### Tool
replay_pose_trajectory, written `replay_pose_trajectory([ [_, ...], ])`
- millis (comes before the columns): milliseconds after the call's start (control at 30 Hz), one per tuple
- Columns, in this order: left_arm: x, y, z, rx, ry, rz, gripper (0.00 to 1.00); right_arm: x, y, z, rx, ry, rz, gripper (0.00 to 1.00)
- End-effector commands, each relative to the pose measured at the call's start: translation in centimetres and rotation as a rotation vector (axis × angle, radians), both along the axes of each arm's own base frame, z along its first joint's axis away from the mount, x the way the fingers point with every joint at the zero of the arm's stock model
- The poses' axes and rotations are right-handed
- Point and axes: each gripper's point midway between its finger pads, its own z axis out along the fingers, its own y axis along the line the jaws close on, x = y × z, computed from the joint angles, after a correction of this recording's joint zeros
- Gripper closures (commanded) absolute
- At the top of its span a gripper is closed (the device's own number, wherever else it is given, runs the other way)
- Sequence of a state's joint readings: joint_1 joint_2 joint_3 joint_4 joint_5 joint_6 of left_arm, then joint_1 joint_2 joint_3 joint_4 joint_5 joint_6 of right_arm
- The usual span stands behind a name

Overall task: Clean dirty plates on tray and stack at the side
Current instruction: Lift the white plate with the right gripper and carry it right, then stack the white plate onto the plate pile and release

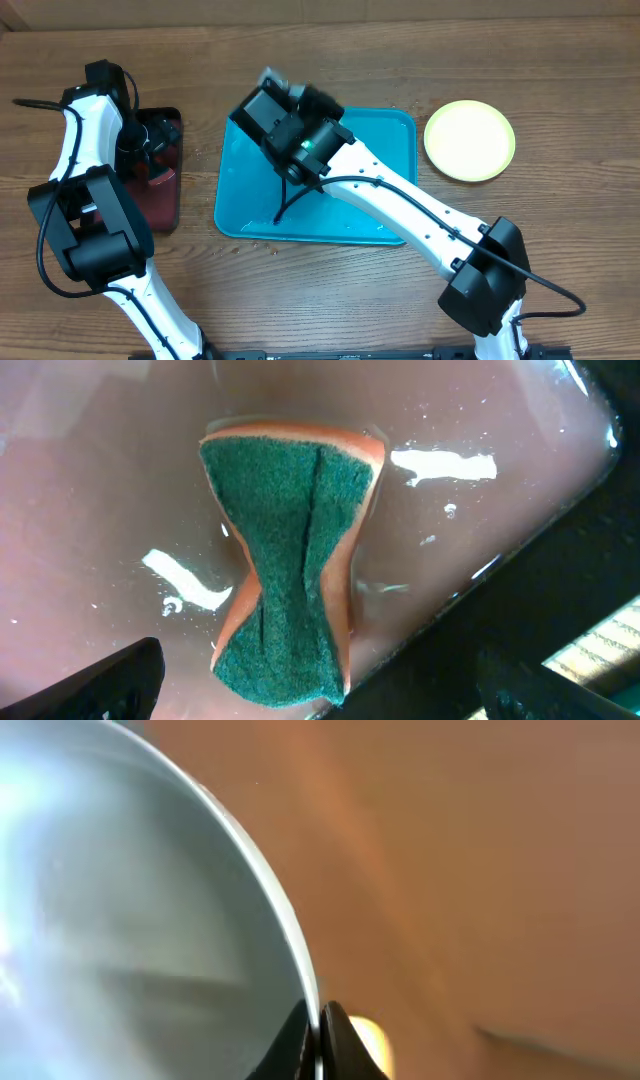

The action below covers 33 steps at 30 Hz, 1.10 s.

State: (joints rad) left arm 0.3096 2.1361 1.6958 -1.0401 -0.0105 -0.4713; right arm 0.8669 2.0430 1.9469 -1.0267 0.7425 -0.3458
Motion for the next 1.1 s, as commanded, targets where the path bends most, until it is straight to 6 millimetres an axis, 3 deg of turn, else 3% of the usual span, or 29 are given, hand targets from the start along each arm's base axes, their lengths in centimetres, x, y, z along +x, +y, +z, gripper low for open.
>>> replay_pose_trajectory([
  [0, 0.5, 0.1, 0.5, -0.005, -0.021, 0.003, 0.00, -0.9, 1.2, -1.0, 0.210, 0.145, 0.024, 0.96],
  [167, 0.5, 0.2, 0.5, -0.005, -0.021, 0.003, 0.00, 3.5, -6.5, 0.1, 0.354, 0.020, -0.365, 0.96],
  [300, 0.5, 0.2, 0.5, -0.005, -0.021, 0.003, 0.00, 5.9, -13.6, -1.9, 0.502, 0.142, -0.562, 0.96],
  [500, 0.5, 0.1, 0.5, -0.005, -0.021, 0.003, 0.00, 5.7, -22.2, -4.0, 0.835, 0.444, -0.753, 0.96],
  [533, 0.5, 0.2, 0.5, -0.005, -0.021, 0.003, 0.00, 5.0, -25.7, -4.3, 0.896, 0.489, -0.839, 0.96],
  [700, 0.5, 0.2, 0.5, -0.005, -0.021, 0.003, 0.00, 2.7, -33.8, -5.3, 0.943, 0.509, -1.057, 0.96],
  [867, 0.5, 0.1, 0.5, -0.005, -0.021, 0.003, 0.00, 1.2, -37.9, -8.0, 0.969, 0.511, -1.190, 0.96],
  [1067, 0.5, 0.2, 0.5, -0.005, -0.021, 0.003, 0.00, 0.5, -39.1, -12.1, 1.003, 0.496, -1.275, 0.96],
])
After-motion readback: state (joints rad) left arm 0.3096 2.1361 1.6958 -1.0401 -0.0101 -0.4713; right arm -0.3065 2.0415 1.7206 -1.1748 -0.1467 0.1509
